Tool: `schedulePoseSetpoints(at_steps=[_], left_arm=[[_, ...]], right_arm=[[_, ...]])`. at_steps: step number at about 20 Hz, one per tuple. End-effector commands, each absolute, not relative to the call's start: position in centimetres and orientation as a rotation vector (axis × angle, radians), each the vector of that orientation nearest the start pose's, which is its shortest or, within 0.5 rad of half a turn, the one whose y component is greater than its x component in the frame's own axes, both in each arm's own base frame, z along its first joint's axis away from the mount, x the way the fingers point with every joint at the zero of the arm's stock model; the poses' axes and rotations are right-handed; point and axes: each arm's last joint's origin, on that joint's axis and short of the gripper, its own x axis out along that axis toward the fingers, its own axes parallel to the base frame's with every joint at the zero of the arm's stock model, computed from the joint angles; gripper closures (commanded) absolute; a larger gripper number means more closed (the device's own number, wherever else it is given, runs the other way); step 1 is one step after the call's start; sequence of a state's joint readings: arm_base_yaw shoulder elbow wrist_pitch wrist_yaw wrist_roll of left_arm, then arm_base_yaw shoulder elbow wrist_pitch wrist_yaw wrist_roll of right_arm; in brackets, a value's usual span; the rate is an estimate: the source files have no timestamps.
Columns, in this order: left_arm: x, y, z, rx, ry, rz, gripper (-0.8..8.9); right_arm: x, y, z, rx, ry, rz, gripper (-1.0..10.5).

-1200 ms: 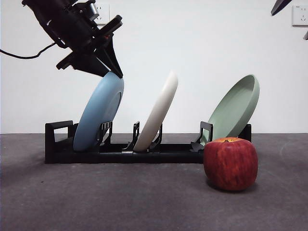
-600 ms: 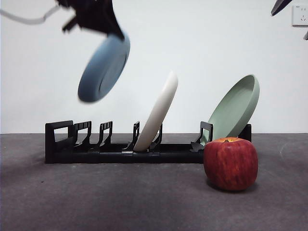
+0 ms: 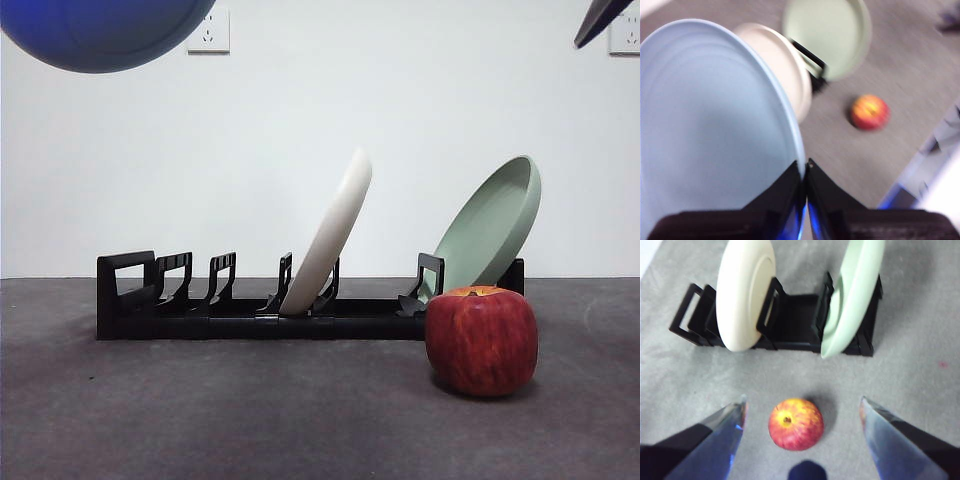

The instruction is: Take the blue plate from the plate rack,put the plate on the table,take the apple from the table,put the apple in the plate

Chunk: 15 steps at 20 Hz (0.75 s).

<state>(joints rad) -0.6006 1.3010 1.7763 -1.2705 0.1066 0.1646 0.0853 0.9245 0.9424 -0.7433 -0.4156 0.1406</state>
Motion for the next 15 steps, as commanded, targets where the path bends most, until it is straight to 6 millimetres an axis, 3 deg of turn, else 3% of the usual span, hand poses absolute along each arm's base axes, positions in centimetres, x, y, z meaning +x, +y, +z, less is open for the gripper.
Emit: schedulePoseSetpoints(at_steps=[1,4,7,10,15], left_arm=[[15.1,-12.4,44.7,0.379,0.77,-0.781,8.22],[13.4,-14.1,41.6,0.426,0.808,-0.739,8.22],[12.3,-16.6,35.8,0.485,0.854,-0.65,8.22],[11.3,-19.2,30.2,0.553,0.862,-0.68,8.22],[11.7,-22.1,24.2,0.643,0.906,-0.701,8.22]], right_arm=[[17.4,2.7,31.6,0.24,0.756,0.43,5.6],[17.4,2.7,31.6,0.24,0.756,0.43,5.6],[17.4,2.7,31.6,0.24,0.756,0.43,5.6],[17.3,2.7,31.6,0.24,0.757,0.431,5.6],[17.3,2.7,31.6,0.24,0.757,0.431,5.6]])
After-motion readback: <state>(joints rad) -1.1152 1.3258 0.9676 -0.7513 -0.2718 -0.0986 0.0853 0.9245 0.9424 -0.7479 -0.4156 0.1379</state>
